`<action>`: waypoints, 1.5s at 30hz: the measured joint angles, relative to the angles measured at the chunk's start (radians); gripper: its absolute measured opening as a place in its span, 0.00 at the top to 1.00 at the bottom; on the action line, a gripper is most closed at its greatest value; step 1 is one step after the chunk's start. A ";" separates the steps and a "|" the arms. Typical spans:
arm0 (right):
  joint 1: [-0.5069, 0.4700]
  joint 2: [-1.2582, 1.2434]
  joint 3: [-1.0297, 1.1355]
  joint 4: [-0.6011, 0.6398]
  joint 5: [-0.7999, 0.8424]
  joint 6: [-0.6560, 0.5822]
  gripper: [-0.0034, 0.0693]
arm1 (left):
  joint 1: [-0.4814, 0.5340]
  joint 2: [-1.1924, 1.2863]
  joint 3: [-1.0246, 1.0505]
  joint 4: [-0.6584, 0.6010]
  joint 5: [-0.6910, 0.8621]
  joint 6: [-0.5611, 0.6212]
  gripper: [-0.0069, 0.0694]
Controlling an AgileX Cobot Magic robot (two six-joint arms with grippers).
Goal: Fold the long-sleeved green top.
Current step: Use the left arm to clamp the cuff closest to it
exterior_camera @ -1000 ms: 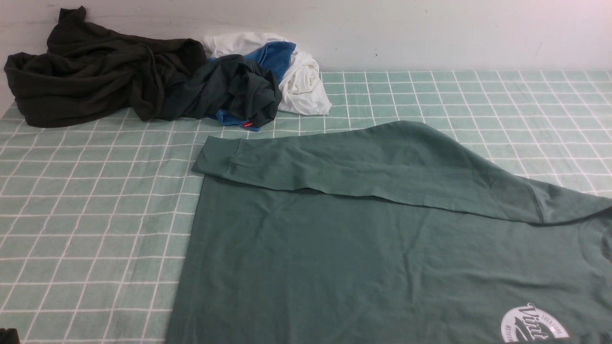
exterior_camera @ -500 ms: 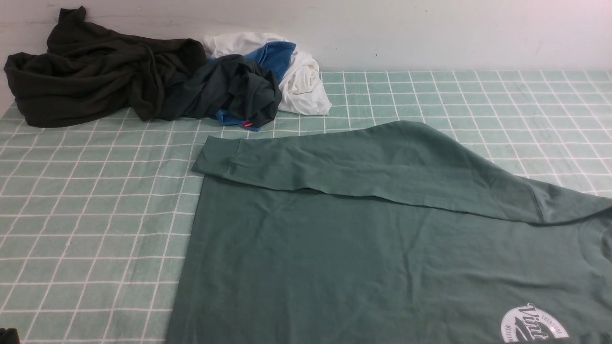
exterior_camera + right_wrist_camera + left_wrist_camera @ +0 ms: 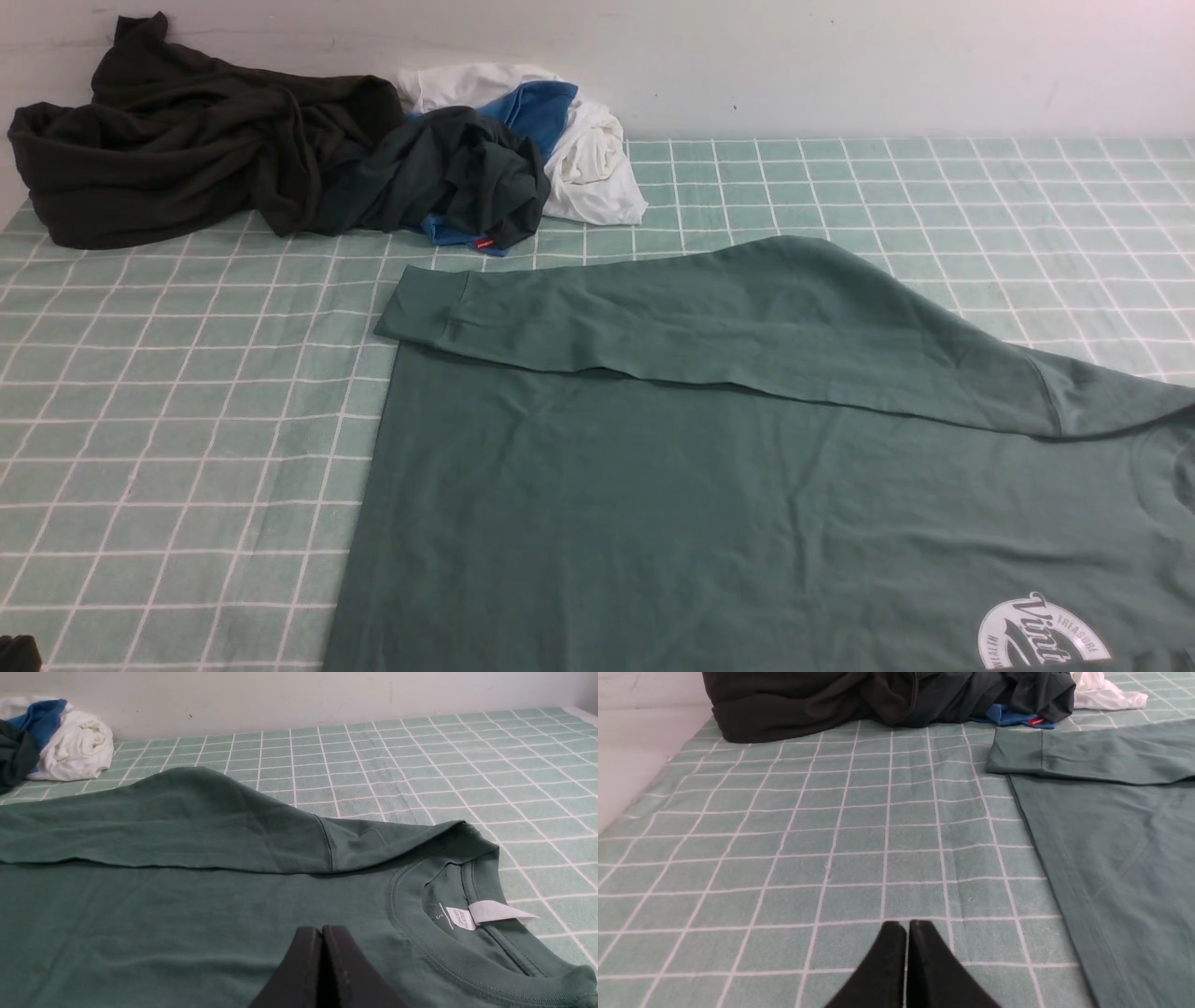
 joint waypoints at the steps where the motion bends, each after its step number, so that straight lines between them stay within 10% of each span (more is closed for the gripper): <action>1: 0.000 0.000 0.000 0.036 0.000 0.000 0.97 | 0.000 0.000 0.000 -0.020 0.000 -0.007 0.91; 9: 0.000 0.000 0.000 0.397 0.006 0.001 0.97 | 0.000 0.000 0.004 -0.259 0.000 -0.101 0.91; 17: 0.000 0.000 -0.001 1.001 -0.001 0.001 0.97 | 0.000 0.000 0.004 -0.813 -0.055 -0.216 0.91; 27: 0.000 0.000 0.001 1.053 -0.087 -0.126 0.97 | 0.000 0.000 0.004 -1.067 -0.079 -0.188 0.91; 38: 0.000 0.178 -0.249 0.921 0.065 -0.544 0.97 | 0.000 0.131 -0.332 -0.865 0.159 0.280 0.91; 45: 0.020 0.647 -0.684 0.582 0.421 -0.621 0.97 | -0.014 0.608 -0.743 -0.308 0.558 0.327 0.91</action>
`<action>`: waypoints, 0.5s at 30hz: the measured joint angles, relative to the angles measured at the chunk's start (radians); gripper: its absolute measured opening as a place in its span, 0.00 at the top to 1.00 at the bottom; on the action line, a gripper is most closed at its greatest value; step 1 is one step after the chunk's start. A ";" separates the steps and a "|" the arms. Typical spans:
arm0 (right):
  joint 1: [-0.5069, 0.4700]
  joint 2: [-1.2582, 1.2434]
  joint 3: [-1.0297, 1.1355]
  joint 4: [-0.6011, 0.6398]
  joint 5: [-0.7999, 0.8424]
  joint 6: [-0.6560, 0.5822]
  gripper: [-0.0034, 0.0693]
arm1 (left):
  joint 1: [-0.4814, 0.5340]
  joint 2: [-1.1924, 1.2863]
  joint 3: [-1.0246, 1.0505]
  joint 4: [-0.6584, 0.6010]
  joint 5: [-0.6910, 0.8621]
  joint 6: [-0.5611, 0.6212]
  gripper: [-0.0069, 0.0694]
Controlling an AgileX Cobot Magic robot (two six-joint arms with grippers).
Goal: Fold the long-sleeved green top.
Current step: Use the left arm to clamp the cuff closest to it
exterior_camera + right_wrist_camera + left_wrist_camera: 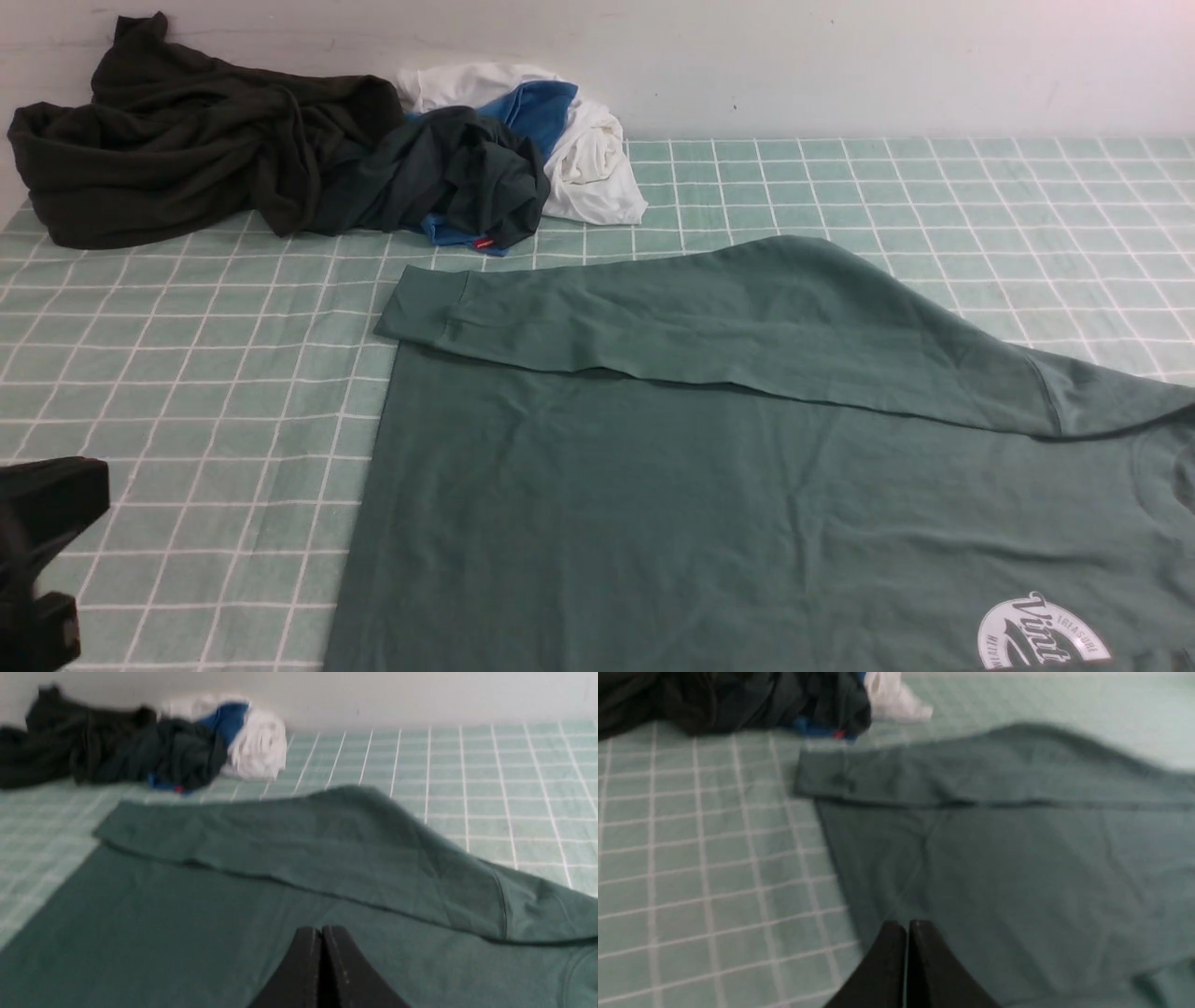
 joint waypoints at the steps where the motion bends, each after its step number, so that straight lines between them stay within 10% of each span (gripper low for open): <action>1: 0.008 0.036 -0.021 -0.016 0.025 0.001 0.97 | -0.006 0.022 -0.018 0.047 0.019 0.000 0.91; 7: 0.244 0.303 -0.213 -0.213 0.403 0.101 0.97 | -0.260 0.252 -0.128 0.330 0.199 -0.103 0.91; 15: 0.417 0.361 -0.164 -0.308 0.462 0.196 0.97 | -0.499 0.543 -0.113 0.339 0.271 -0.137 0.87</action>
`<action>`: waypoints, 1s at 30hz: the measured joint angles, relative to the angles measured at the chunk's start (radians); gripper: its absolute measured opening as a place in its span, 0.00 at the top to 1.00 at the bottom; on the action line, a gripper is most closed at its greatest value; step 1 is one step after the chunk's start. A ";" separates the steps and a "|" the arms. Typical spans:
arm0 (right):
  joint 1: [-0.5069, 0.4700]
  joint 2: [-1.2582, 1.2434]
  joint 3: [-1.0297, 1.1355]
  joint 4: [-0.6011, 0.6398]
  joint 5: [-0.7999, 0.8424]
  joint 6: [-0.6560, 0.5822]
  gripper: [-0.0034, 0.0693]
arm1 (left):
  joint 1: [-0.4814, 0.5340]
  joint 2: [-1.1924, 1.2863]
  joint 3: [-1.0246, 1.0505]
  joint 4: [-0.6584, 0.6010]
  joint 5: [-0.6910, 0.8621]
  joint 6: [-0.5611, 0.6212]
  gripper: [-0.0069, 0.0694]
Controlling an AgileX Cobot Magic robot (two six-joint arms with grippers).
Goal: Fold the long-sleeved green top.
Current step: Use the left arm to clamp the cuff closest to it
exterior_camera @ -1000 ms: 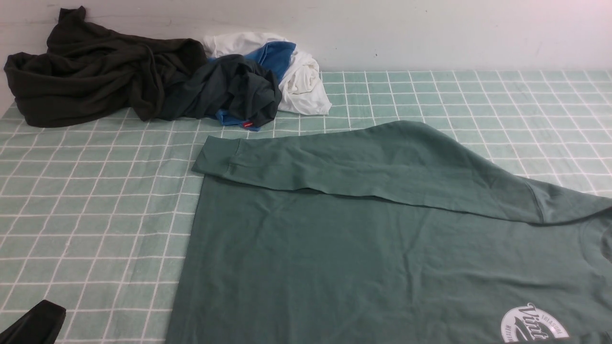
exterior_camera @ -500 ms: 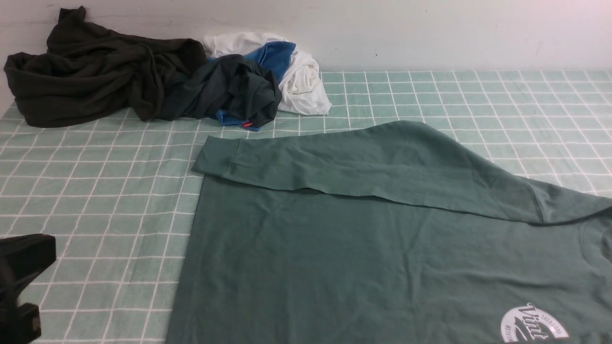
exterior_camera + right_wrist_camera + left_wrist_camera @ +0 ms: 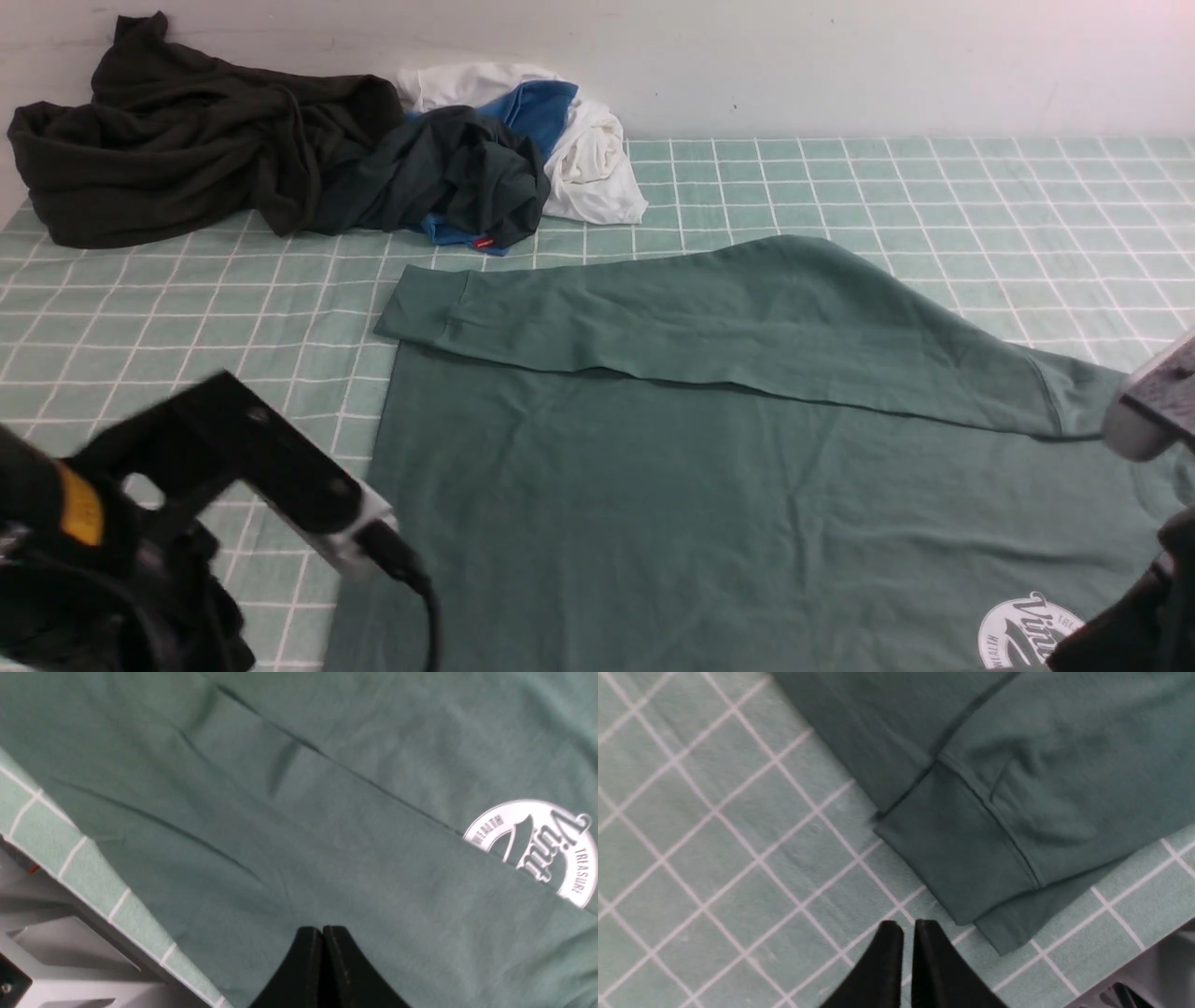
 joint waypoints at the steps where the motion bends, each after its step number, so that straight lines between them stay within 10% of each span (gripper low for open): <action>1: 0.004 0.000 0.007 -0.003 0.000 0.000 0.97 | -0.017 0.041 0.001 0.000 -0.016 0.000 0.85; 18: 0.004 0.000 0.082 -0.012 -0.167 -0.013 0.97 | -0.140 0.448 -0.001 0.024 -0.338 0.001 0.38; 23: 0.004 0.000 0.084 -0.012 -0.172 -0.015 0.97 | -0.140 0.503 -0.013 0.023 -0.367 0.001 0.40; 30: 0.004 0.000 0.084 -0.012 -0.172 -0.015 0.97 | -0.140 0.539 -0.027 0.020 -0.327 0.001 0.79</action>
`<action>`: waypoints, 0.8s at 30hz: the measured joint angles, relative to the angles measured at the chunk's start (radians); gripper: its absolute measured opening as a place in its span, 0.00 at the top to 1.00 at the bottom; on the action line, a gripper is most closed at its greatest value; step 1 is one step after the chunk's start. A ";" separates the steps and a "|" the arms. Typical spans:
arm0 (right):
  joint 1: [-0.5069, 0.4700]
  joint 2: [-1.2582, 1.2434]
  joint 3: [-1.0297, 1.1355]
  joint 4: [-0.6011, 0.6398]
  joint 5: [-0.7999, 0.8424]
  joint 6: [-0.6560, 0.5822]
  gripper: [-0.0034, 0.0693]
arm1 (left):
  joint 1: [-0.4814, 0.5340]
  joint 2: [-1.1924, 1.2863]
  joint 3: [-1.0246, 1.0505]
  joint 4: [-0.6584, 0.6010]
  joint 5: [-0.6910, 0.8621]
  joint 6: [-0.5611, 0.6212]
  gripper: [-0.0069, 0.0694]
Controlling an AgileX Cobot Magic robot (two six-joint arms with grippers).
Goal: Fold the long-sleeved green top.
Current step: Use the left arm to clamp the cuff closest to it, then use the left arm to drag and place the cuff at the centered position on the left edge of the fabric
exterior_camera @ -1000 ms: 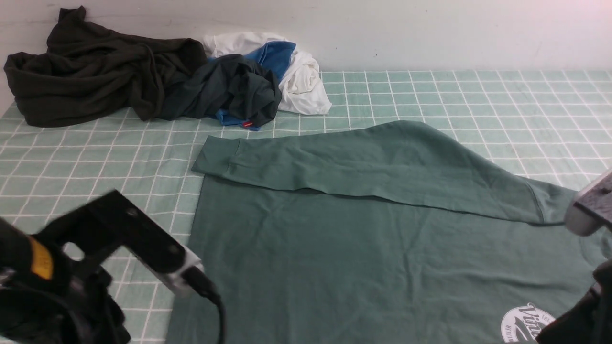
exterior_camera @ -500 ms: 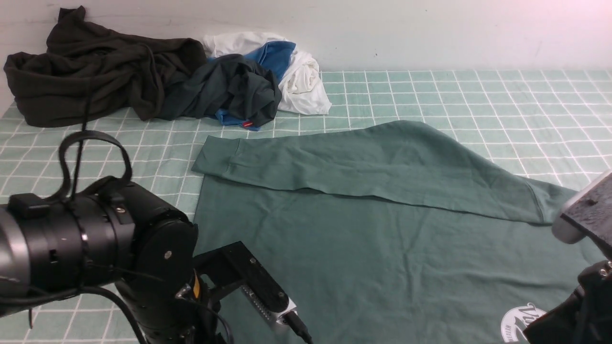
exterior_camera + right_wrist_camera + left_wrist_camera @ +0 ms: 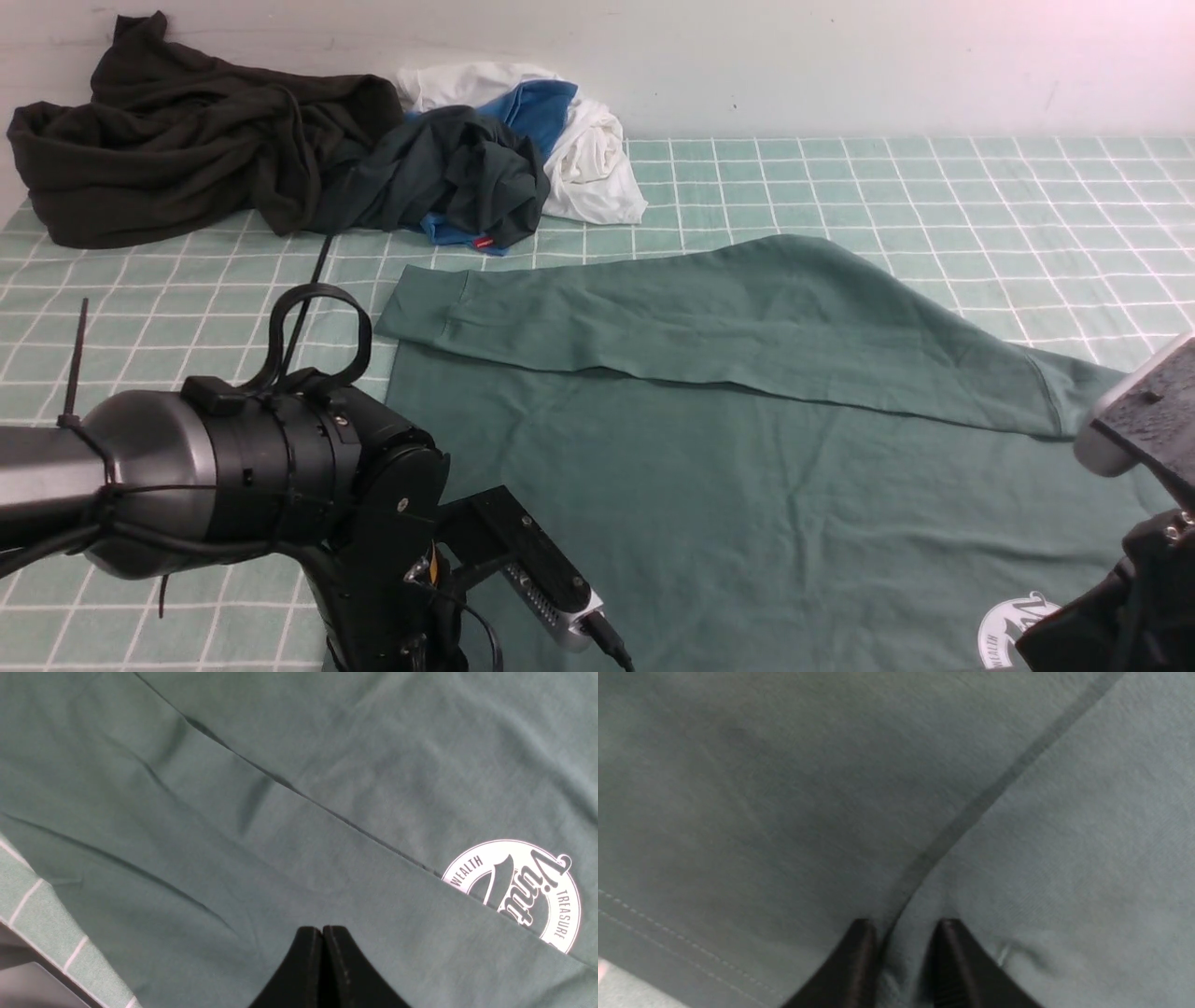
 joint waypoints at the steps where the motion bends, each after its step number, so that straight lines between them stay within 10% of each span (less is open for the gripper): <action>1: 0.000 0.000 0.000 0.000 0.000 0.000 0.97 | 0.000 0.000 -0.001 -0.001 0.003 0.003 0.83; 12: 0.000 0.000 0.000 -0.106 -0.004 0.007 0.97 | -0.004 0.003 -0.266 0.103 0.221 0.043 0.89; 24: 0.000 0.000 0.002 -0.447 -0.010 0.361 0.97 | 0.001 0.143 -0.784 0.253 0.401 0.060 0.88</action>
